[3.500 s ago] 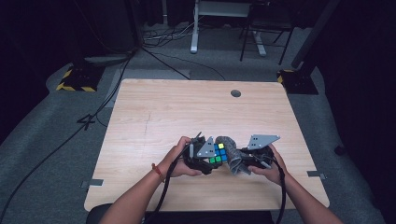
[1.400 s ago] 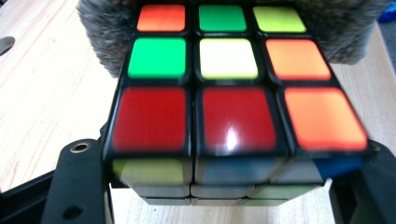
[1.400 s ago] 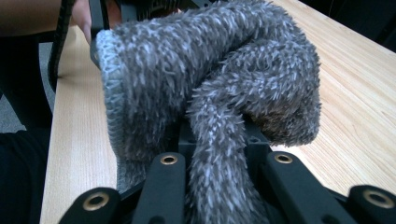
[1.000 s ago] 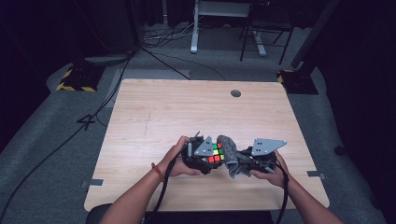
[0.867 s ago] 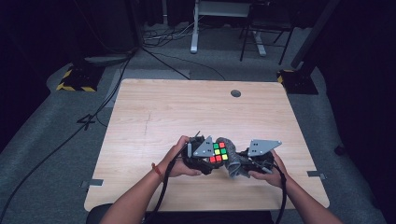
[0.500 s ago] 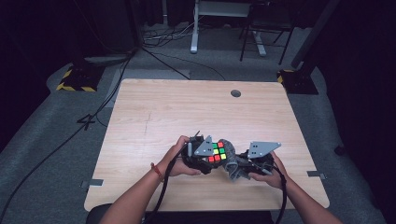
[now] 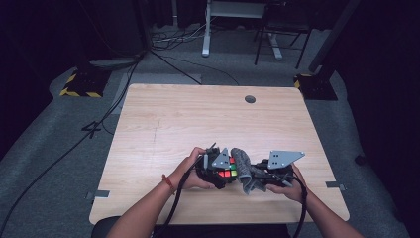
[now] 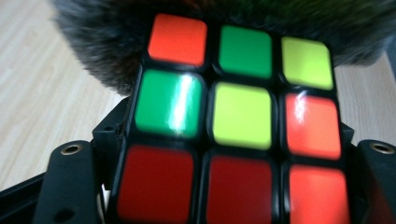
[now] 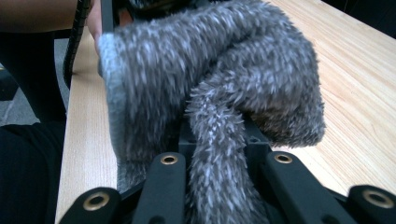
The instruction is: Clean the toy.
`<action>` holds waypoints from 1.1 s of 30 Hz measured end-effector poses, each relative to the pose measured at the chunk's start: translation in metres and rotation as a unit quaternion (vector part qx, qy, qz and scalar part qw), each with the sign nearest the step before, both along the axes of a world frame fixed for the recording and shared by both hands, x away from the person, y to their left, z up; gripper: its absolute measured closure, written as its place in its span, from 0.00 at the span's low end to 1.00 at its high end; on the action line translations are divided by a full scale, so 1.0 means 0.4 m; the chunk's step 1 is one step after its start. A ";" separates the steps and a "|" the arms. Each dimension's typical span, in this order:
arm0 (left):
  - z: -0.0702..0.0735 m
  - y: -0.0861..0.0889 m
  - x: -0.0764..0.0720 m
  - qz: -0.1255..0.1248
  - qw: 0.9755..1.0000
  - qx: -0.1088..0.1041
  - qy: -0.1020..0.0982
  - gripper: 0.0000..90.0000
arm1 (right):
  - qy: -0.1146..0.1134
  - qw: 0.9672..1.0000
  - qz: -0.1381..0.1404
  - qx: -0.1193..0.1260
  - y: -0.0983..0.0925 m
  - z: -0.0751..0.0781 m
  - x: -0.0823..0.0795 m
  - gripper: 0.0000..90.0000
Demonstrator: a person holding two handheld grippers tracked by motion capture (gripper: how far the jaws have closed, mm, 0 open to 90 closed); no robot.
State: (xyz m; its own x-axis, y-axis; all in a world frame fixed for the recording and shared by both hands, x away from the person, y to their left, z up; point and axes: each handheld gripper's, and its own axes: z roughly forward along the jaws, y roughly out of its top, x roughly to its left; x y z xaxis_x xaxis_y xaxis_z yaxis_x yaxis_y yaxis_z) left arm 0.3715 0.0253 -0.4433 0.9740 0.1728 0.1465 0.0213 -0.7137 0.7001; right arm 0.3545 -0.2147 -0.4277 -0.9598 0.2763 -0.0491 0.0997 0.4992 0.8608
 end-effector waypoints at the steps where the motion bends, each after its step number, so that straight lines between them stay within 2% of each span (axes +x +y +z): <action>1: -0.003 -0.005 -0.003 -0.004 1.000 0.005 0.000 0.37 | -0.002 1.000 0.000 0.001 0.004 0.000 -0.003 0.85; 4: -0.005 -0.011 -0.006 -0.006 1.000 0.014 -0.007 0.37 | -0.005 1.000 0.000 -0.011 0.009 -0.005 -0.003 0.85; 6: -0.003 -0.006 -0.003 -0.005 1.000 0.004 -0.001 0.37 | -0.001 1.000 -0.002 -0.008 0.005 -0.008 0.000 0.85; 9: 0.005 -0.002 -0.002 -0.007 1.000 0.001 -0.006 0.37 | 0.008 1.000 -0.010 -0.014 0.001 -0.012 0.007 0.85; 15: 0.016 0.009 -0.002 -0.001 1.000 -0.007 -0.010 0.37 | 0.033 0.998 -0.025 -0.056 -0.004 -0.056 0.031 0.85; 17: 0.021 0.014 0.000 -0.001 1.000 -0.019 -0.006 0.37 | 0.042 0.997 -0.029 -0.062 -0.005 -0.067 0.038 0.85; 19: 0.022 0.014 -0.001 -0.001 1.000 -0.014 -0.008 0.37 | 0.042 0.997 -0.029 -0.066 -0.002 -0.070 0.039 0.85; 22: 0.018 0.011 -0.001 0.000 1.000 -0.006 -0.008 0.37 | 0.030 0.998 -0.026 -0.052 0.000 -0.054 0.029 0.85; 25: 0.007 0.000 -0.002 -0.001 1.000 0.007 -0.011 0.37 | 0.018 1.000 -0.015 -0.016 -0.003 -0.024 0.015 0.85; 27: 0.000 -0.011 -0.004 -0.008 1.000 0.013 -0.009 0.37 | 0.005 1.000 -0.012 -0.007 0.003 -0.005 0.004 0.85; 28: -0.002 -0.016 -0.006 -0.010 1.000 0.014 -0.011 0.37 | -0.001 1.000 -0.012 -0.006 0.007 0.000 0.001 0.85; 30: -0.001 -0.018 -0.008 -0.008 1.000 0.013 -0.010 0.37 | -0.007 1.000 -0.020 -0.022 0.013 -0.002 0.003 0.85; 33: 0.009 -0.009 -0.010 -0.008 1.000 -0.007 -0.005 0.37 | 0.009 0.999 -0.037 -0.036 0.008 -0.019 0.024 0.85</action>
State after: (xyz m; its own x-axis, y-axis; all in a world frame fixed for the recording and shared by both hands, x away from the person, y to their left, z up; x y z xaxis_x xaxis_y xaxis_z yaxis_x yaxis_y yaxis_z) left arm 0.3676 0.0217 -0.4397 0.9752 0.1603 0.1529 0.0042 -0.7035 0.7107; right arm 0.3641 -0.2117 -0.4353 -0.9375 0.3438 -0.0541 0.1541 0.5495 0.8212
